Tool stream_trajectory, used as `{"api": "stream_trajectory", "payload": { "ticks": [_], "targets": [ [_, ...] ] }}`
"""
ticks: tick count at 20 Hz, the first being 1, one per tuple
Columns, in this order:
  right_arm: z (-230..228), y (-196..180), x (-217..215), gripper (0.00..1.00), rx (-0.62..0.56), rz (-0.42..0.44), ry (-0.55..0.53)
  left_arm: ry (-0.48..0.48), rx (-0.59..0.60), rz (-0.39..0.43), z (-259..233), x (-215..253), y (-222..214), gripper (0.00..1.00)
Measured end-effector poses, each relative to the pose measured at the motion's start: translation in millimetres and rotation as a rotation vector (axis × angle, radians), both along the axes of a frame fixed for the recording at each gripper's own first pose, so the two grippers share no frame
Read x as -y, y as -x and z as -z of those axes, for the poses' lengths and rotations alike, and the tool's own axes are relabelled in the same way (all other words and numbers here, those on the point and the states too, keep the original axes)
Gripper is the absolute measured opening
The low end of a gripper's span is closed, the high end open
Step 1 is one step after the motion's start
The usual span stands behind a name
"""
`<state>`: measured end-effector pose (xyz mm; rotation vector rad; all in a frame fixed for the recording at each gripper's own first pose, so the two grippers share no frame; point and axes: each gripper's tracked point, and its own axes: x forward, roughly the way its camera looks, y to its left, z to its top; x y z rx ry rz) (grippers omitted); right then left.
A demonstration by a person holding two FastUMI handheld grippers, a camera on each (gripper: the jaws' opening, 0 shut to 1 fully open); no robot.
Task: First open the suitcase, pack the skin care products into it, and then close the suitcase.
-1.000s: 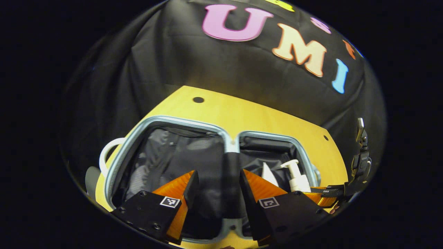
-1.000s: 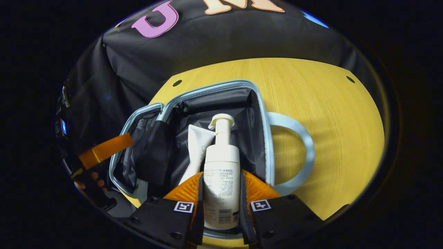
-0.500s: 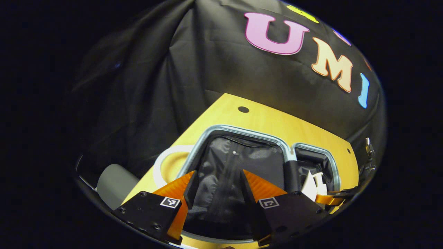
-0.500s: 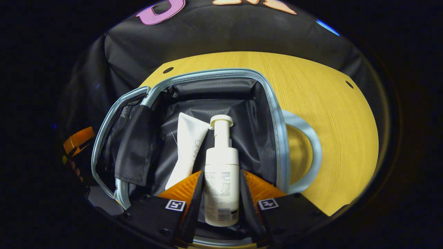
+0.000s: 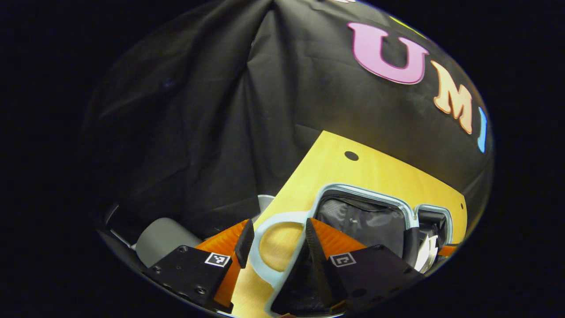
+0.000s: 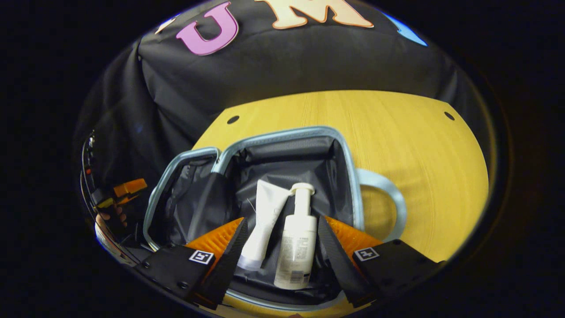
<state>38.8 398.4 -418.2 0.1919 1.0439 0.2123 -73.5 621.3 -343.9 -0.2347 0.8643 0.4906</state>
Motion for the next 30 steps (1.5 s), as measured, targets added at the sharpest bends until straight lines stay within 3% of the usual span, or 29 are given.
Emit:
{"api": "stream_trajectory", "payload": {
  "ticks": [6,11,13,16,18,20,23,30],
  "targets": [
    [-12,-14,27,0.96,0.037,0.06,0.037,0.073,-0.135,-0.007,59,-14,16,0.67],
    [-16,-13,37,0.99,0.039,0.067,0.059,0.09,-0.223,0.027,79,-22,30,0.71],
    [-19,-15,38,0.99,0.049,0.07,0.058,0.14,-0.204,0.042,84,-20,25,0.66],
    [-24,-15,43,0.99,0.068,0.073,0.059,0.165,-0.242,0.041,87,-12,28,0.31],
    [-29,-18,48,0.99,0.084,0.071,0.06,0.162,-0.229,0.062,74,-5,26,0.08],
    [-34,-19,50,0.99,0.1,0.057,0.049,0.148,-0.194,0.077,53,2,16,0.01],
    [-42,-18,57,0.99,0.133,0.035,0.042,0.079,-0.134,0.113,7,3,3,0.0],
    [-60,-12,79,0.99,0.172,-0.011,-0.002,-0.016,-0.008,0.212,-102,55,-23,0.0]
  ]
}}
